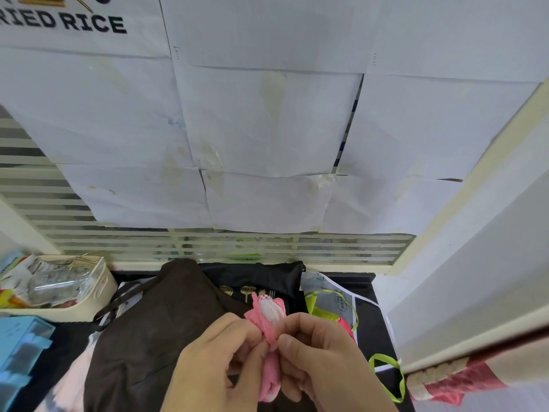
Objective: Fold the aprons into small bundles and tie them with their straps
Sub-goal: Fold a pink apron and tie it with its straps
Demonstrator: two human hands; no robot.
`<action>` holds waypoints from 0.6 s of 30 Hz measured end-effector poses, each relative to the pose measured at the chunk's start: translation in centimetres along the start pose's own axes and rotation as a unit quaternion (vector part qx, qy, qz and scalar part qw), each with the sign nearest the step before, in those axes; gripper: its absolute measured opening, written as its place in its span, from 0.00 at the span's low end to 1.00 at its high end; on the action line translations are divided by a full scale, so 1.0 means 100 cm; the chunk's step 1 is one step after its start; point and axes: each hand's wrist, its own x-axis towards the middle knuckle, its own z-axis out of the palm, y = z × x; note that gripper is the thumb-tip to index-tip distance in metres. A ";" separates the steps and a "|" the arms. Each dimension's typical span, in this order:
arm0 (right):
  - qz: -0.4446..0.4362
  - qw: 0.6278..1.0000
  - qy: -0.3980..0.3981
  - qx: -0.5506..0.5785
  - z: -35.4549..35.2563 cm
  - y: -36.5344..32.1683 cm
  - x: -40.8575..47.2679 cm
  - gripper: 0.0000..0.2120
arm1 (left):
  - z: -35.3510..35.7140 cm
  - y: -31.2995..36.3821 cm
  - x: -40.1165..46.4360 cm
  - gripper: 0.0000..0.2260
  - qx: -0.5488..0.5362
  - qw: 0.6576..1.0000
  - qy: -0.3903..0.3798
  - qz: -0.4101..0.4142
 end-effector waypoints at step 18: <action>-0.147 0.985 0.085 0.015 -0.017 -0.004 -0.010 0.06 | -0.015 -0.017 0.007 0.10 -0.146 0.978 -0.032 -0.143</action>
